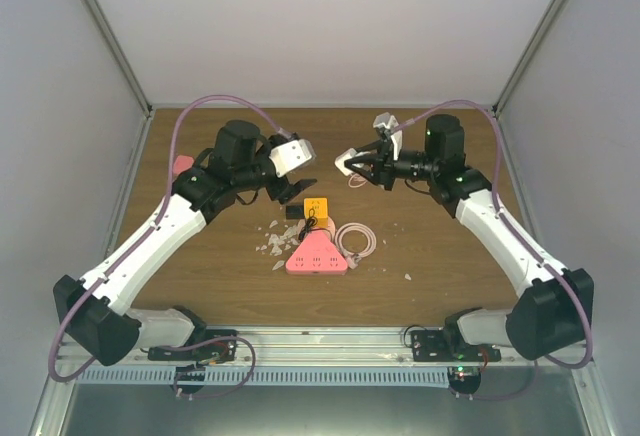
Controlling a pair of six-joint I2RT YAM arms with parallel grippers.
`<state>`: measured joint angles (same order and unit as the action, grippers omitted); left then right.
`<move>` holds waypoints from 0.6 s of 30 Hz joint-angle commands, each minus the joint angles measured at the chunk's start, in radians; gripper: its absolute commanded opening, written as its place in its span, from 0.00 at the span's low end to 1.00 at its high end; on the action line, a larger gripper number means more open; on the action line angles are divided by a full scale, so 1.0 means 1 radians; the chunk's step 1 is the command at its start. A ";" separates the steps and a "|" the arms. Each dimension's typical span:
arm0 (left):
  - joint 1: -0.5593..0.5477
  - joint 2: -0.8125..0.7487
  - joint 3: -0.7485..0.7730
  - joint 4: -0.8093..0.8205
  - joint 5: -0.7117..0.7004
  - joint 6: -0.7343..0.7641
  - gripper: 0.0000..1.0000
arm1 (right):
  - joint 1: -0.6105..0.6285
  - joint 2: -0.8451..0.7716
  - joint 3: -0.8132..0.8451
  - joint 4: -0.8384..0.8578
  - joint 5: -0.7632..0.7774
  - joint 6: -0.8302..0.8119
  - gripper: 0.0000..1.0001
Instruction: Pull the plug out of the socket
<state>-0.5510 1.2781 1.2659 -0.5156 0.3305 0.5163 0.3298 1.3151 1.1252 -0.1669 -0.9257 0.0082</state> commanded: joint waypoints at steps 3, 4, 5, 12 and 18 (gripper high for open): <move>-0.031 -0.008 0.018 0.091 -0.041 0.036 0.82 | -0.009 0.019 -0.077 0.235 0.019 0.374 0.13; -0.044 -0.001 0.020 0.092 -0.051 0.045 0.83 | -0.008 0.023 -0.088 0.254 0.027 0.411 0.13; -0.058 0.005 0.022 0.093 -0.060 0.050 0.83 | -0.009 0.027 -0.101 0.276 0.031 0.449 0.13; -0.138 0.065 0.051 0.108 -0.082 0.057 0.84 | -0.009 0.053 -0.177 0.422 0.010 0.634 0.15; -0.205 0.136 0.094 0.131 -0.164 0.078 0.82 | -0.009 0.050 -0.223 0.503 0.014 0.750 0.14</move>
<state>-0.7128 1.3754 1.3113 -0.4568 0.2371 0.5694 0.3298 1.3720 0.9218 0.2203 -0.9104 0.6300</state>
